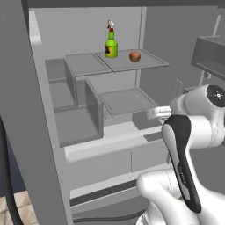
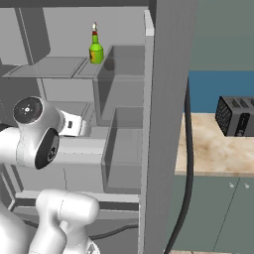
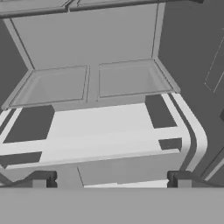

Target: Pick the two apples from the fridge and place them on the plate next to the blender to make a fruit smoothie.

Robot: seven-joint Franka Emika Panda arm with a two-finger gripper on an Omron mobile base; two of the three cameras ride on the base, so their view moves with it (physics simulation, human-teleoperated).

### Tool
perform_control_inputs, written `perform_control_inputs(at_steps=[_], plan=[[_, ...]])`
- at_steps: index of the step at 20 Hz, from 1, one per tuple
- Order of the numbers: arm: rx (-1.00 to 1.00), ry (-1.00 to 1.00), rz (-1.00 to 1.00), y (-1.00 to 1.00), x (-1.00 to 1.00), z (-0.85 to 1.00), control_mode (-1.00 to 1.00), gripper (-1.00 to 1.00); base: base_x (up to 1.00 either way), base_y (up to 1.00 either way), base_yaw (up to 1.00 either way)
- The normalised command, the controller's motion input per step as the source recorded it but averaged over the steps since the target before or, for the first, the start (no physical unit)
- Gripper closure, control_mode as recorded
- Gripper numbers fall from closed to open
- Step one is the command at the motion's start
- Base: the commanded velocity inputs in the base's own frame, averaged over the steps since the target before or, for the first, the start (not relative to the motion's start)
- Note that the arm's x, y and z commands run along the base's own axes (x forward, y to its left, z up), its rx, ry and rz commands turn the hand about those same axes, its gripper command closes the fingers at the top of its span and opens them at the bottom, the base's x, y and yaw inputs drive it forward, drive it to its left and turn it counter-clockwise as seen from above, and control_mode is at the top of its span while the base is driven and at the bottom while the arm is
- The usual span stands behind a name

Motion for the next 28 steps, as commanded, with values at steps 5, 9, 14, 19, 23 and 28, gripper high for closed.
perform_control_inputs(at_steps=[5, 9, 14, 19, 23, 28], plan=[[-0.01, -0.14, -0.04, 0.07, 0.05, 0.64, -1.00, -1.00, 0.00, 0.00, 0.00], [0.00, -0.25, 0.00, -0.03, -0.01, 0.89, -1.00, -1.00, 0.00, 0.00, 0.00], [0.00, -0.10, -0.04, 0.00, 0.18, 0.98, -1.00, -1.00, 0.00, 0.00, 0.00], [-0.01, 0.03, -0.03, -0.25, 0.58, 0.70, -1.00, -1.00, 0.00, 0.00, 0.00], [0.00, 0.00, 0.00, -0.23, 0.49, 0.00, -1.00, -1.00, 0.00, 0.00, 0.00], [-0.02, 0.00, 0.00, -0.01, 0.75, -0.37, -1.00, -1.00, 0.00, 0.00, 0.00]])
